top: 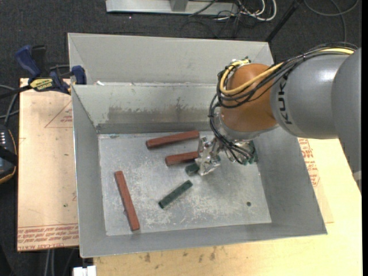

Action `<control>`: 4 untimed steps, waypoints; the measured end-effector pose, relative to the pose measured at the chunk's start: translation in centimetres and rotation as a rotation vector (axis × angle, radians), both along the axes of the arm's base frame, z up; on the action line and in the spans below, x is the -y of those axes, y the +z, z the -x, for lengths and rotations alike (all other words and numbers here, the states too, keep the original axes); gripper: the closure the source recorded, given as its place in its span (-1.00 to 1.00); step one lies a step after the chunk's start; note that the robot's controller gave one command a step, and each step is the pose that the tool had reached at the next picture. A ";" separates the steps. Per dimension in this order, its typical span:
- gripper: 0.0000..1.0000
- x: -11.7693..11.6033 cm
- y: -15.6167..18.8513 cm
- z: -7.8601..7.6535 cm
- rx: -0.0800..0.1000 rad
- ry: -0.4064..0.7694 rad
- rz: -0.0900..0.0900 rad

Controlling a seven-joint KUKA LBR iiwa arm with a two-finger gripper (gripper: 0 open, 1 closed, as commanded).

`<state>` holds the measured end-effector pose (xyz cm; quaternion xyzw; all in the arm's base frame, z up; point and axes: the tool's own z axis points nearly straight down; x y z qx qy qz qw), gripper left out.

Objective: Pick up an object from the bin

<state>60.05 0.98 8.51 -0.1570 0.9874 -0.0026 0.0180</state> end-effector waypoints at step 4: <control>-1.00 -2.6 7.9 4.5 -0.039 -0.015 -0.002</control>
Offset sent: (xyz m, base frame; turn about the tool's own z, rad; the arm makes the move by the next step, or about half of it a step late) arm -0.0043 -0.0024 0.1679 -0.0257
